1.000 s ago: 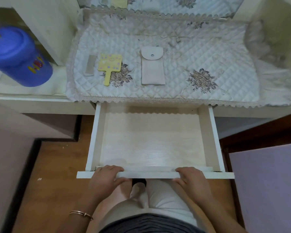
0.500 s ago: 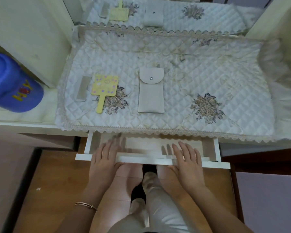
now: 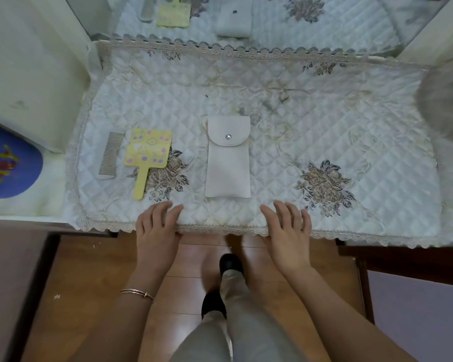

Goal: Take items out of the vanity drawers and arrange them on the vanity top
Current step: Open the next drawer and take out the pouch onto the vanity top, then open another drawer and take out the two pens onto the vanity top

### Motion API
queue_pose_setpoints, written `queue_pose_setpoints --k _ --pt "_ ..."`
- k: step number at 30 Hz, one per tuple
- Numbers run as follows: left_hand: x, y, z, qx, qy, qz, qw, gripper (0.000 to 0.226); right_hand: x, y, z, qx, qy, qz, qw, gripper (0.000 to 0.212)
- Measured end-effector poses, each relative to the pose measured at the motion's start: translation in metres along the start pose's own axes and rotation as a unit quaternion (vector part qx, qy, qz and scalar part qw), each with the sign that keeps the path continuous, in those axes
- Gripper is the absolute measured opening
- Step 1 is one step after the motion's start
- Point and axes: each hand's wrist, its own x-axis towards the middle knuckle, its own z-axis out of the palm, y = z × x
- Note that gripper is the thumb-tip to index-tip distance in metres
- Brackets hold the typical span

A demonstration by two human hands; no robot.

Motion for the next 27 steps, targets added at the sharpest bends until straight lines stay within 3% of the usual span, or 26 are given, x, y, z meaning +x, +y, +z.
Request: queue_pose_setpoints --k 6,10,12,14,18,21,24,27 --pt "0.000 0.004 -0.006 -0.016 -0.006 0.005 1.000 0.064 0.003 0.000 -0.006 0.026 -0.007 -0.004 1.000 0.077" --pt "-0.009 0.004 -0.019 -0.018 -0.028 0.047 0.998 0.046 -0.021 -0.001 -0.026 0.062 -0.013 0.003 0.998 0.063" --pt "-0.025 0.001 -0.026 -0.038 -0.052 0.083 0.994 0.043 -0.058 0.003 -0.035 0.084 -0.036 0.046 0.995 0.058" --pt "-0.055 -0.007 -0.022 -0.036 -0.092 0.126 0.987 0.039 -0.107 0.009 -0.034 0.152 -0.100 0.142 0.973 0.055" --pt "-0.126 -0.009 -0.007 -0.059 -0.273 0.121 0.952 0.031 -0.216 0.008 -0.033 0.274 -0.216 0.341 0.873 0.057" --pt "-0.175 -0.008 0.010 -0.150 -0.440 0.006 0.885 0.015 -0.296 -0.001 -0.031 0.382 -0.234 0.505 0.738 0.048" --pt "-0.201 -0.009 0.025 -0.173 -0.486 -0.045 0.856 0.008 -0.365 -0.009 -0.023 0.423 -0.223 0.609 0.632 0.045" --pt "-0.203 0.010 0.024 -0.162 -0.547 -0.050 0.820 0.009 -0.410 -0.006 -0.015 0.436 -0.202 0.664 0.573 0.046"
